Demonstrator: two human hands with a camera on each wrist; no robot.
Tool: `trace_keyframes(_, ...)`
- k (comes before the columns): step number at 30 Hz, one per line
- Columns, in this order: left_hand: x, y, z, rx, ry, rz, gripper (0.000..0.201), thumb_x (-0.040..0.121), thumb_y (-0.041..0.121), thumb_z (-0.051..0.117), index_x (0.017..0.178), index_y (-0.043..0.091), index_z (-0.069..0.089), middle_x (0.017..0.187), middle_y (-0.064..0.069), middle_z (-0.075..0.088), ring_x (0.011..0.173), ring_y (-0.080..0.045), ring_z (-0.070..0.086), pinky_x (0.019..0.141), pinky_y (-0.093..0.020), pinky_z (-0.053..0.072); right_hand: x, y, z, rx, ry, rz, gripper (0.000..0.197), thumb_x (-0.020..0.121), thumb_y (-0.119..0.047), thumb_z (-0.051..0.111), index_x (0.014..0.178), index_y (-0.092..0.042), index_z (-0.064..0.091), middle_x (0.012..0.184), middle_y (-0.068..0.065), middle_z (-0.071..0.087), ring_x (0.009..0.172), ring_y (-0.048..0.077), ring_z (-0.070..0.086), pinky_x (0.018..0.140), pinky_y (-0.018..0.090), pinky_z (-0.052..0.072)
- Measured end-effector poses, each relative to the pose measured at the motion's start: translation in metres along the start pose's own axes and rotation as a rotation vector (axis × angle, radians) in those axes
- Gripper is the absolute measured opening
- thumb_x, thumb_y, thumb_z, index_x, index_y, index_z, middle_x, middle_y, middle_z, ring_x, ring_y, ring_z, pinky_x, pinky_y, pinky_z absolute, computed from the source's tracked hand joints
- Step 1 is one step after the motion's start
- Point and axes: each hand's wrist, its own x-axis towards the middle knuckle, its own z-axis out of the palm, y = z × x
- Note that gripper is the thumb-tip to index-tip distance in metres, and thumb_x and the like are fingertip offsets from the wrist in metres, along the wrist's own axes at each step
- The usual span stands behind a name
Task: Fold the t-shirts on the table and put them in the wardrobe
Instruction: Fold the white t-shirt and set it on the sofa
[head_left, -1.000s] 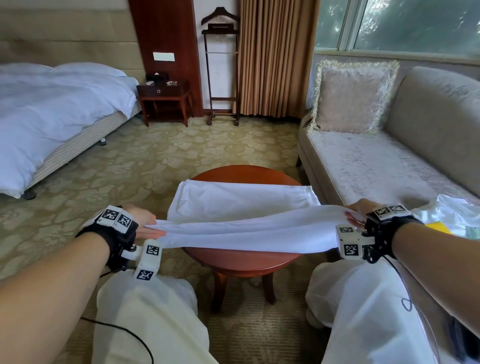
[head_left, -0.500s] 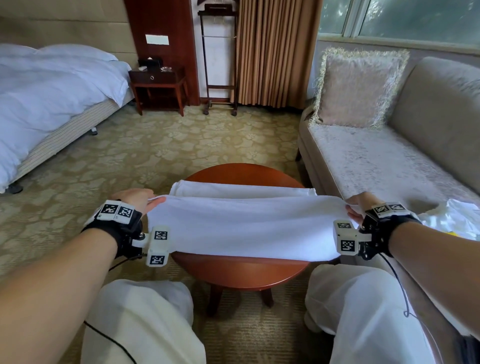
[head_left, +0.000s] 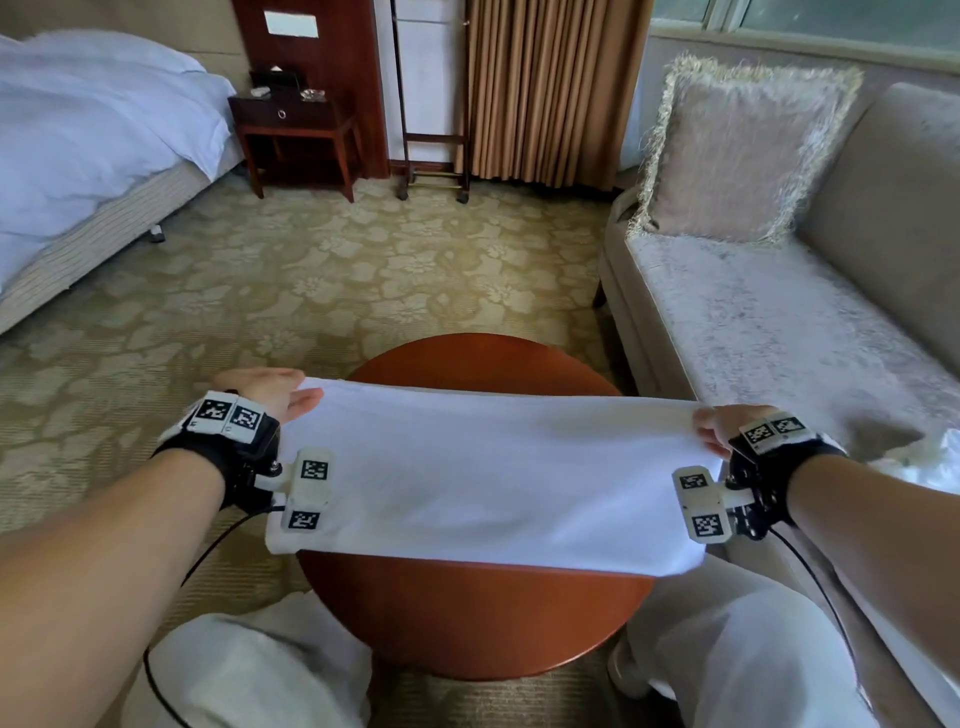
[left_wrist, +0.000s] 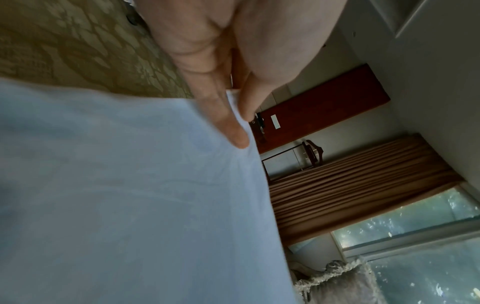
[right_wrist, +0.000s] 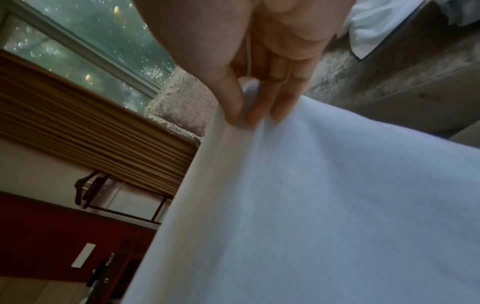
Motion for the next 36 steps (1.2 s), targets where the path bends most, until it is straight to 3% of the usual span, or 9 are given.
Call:
trace_keyframes(3, 0.012, -0.002, -0.002, 0.085, 0.012, 0.087, 0.004, 0.088, -0.003, 0.066, 0.088, -0.003, 0.061, 0.047, -0.009, 0.063, 0.039, -0.01, 0.062, 0.039, -0.016, 0.049, 0.003, -0.01, 0.004, -0.028, 0.064, -0.045, 0.022, 0.091, -0.018, 0.064, 0.073, -0.022, 0.053, 0.088, 0.006, 0.059, 0.071, 0.021, 0.055, 0.07, 0.033, 0.051)
trace_keyframes(11, 0.057, -0.015, 0.007, 0.239, 0.098, 0.103, 0.024, 0.079, 0.021, 0.081, 0.092, 0.004, 0.072, 0.045, -0.007, 0.063, 0.035, -0.01, 0.056, 0.038, -0.014, 0.045, 0.027, -0.028, 0.03, -0.306, 0.181, -0.035, 0.033, 0.088, -0.03, 0.056, 0.099, 0.0, 0.067, 0.099, 0.022, 0.067, 0.086, 0.035, 0.066, 0.08, 0.04, 0.054)
trace_keyframes(14, 0.063, -0.017, 0.017, 0.212, 0.091, 0.079, 0.019, 0.082, 0.012, 0.077, 0.094, 0.001, 0.068, 0.048, -0.008, 0.064, 0.037, -0.009, 0.06, 0.039, -0.016, 0.049, 0.033, -0.031, 0.035, -0.294, 0.187, -0.047, 0.025, 0.087, -0.028, 0.059, 0.091, -0.005, 0.068, 0.081, 0.015, 0.066, 0.069, 0.028, 0.062, 0.061, 0.031, 0.049)
trace_keyframes(17, 0.066, -0.021, 0.025, 0.183, 0.073, 0.048, 0.02, 0.084, 0.007, 0.074, 0.1, -0.003, 0.065, 0.069, -0.016, 0.067, 0.042, -0.01, 0.065, 0.043, -0.016, 0.052, 0.037, -0.028, 0.039, -0.319, 0.179, -0.007, 0.024, 0.085, -0.03, 0.06, 0.068, -0.013, 0.064, 0.058, 0.008, 0.059, 0.05, 0.022, 0.053, 0.045, 0.023, 0.035)
trace_keyframes(22, 0.072, -0.028, 0.03, 0.184, 0.117, -0.02, 0.039, 0.079, 0.014, 0.08, 0.109, 0.0, 0.06, 0.09, -0.018, 0.069, 0.05, -0.013, 0.069, 0.044, -0.019, 0.053, 0.054, -0.025, 0.051, -0.263, 0.126, 0.023, 0.04, 0.076, -0.048, 0.064, 0.069, -0.008, 0.066, 0.077, 0.015, 0.071, 0.069, 0.027, 0.066, 0.067, 0.034, 0.054)
trace_keyframes(24, 0.068, -0.026, 0.031, 0.232, 0.153, -0.017, 0.048, 0.073, 0.017, 0.085, 0.112, 0.003, 0.061, 0.083, -0.015, 0.065, 0.053, -0.017, 0.064, 0.042, -0.023, 0.051, 0.047, -0.029, 0.051, -0.223, 0.156, 0.042, 0.036, 0.076, -0.044, 0.069, 0.067, -0.009, 0.063, 0.066, 0.013, 0.066, 0.061, 0.026, 0.061, 0.057, 0.033, 0.05)
trace_keyframes(28, 0.042, -0.024, 0.042, 0.388, 0.048, 0.066, 0.029, 0.073, 0.012, 0.084, 0.095, 0.011, 0.065, 0.073, -0.006, 0.059, 0.064, -0.017, 0.055, 0.053, -0.026, 0.043, 0.03, -0.028, 0.055, -0.211, 0.093, 0.074, 0.042, 0.056, -0.032, 0.077, 0.089, -0.005, 0.072, 0.07, 0.009, 0.064, 0.061, 0.025, 0.058, 0.06, 0.034, 0.05)
trace_keyframes(32, 0.0, -0.036, 0.061, 0.535, -0.059, 0.139, 0.022, 0.069, 0.007, 0.086, 0.069, 0.013, 0.065, 0.073, -0.001, 0.06, 0.079, -0.022, 0.06, 0.067, -0.026, 0.046, -0.011, -0.027, 0.075, -0.41, 0.026, 0.075, 0.054, 0.064, -0.036, 0.077, 0.11, -0.012, 0.06, 0.084, 0.009, 0.068, 0.073, 0.028, 0.066, 0.071, 0.038, 0.057)
trace_keyframes(36, -0.035, -0.052, 0.071, 1.06, -0.269, -0.036, 0.078, 0.067, 0.059, 0.078, 0.13, 0.022, 0.052, 0.14, -0.007, 0.043, 0.133, -0.031, 0.041, 0.102, -0.037, 0.042, -0.067, -0.018, 0.101, -0.693, 0.035, 0.03, 0.085, 0.069, -0.056, 0.067, 0.139, -0.016, 0.039, 0.13, 0.013, 0.049, 0.111, 0.032, 0.054, 0.092, 0.043, 0.049)
